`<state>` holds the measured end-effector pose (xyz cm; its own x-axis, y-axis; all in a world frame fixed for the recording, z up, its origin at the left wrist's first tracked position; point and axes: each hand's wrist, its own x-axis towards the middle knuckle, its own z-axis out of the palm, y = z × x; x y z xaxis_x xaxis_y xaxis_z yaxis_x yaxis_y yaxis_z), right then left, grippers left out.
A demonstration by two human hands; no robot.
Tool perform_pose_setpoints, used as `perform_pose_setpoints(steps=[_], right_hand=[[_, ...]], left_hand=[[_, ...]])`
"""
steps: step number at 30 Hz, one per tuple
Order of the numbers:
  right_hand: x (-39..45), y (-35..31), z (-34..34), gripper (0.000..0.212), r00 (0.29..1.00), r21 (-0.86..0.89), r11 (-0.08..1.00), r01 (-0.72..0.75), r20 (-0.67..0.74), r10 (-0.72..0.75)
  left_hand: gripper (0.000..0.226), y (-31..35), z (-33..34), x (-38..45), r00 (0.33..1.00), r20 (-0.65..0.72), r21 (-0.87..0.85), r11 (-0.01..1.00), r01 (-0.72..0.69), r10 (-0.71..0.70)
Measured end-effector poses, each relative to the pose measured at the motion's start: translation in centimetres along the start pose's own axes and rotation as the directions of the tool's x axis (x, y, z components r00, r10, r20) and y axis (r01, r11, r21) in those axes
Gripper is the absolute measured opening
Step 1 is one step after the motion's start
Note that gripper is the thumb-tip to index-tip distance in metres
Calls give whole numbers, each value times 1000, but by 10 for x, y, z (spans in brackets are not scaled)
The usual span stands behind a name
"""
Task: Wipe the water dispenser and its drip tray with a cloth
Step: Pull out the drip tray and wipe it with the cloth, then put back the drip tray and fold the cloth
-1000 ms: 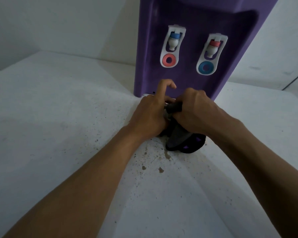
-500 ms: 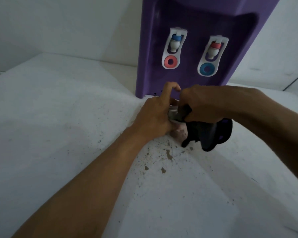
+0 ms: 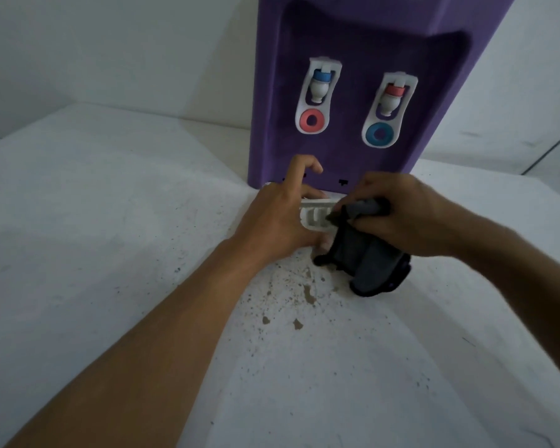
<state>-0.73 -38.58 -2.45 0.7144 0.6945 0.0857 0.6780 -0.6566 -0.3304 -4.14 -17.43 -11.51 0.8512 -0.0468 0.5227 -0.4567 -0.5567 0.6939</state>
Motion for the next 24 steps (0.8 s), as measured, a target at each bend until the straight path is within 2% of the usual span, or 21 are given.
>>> perform_pose_setpoints(steps=[5,8,11,13,15,18,24], right_hand=[[2,-14,34,13,999,-142,990,6,-31,-10],[-7,-8,25,8,1000,-151,988,-24,16,26],[-21,14,20,20,989,-56,989,-136,-73,132],[-27,31,25,16,954,16,969,-246,-172,245],[-30,46,37,42,901,85,930,-357,-232,367],[-28,56,51,68,869,150,921,-358,-308,388],[-16,67,58,63,845,175,901,-397,-312,434]], left_hand=[[90,-5,1,1,1000,-6,21,1000,-17,17],[86,-7,1,1,1000,-9,-6,1000,9,-9],[89,-9,0,0,999,17,-13,999,39,-39],[88,-9,-1,0,999,30,4,999,33,-33],[86,-8,-1,0,999,34,59,998,6,-8],[86,-7,-3,3,999,38,158,987,-30,25],[71,-5,-10,6,998,-11,300,952,-57,64]])
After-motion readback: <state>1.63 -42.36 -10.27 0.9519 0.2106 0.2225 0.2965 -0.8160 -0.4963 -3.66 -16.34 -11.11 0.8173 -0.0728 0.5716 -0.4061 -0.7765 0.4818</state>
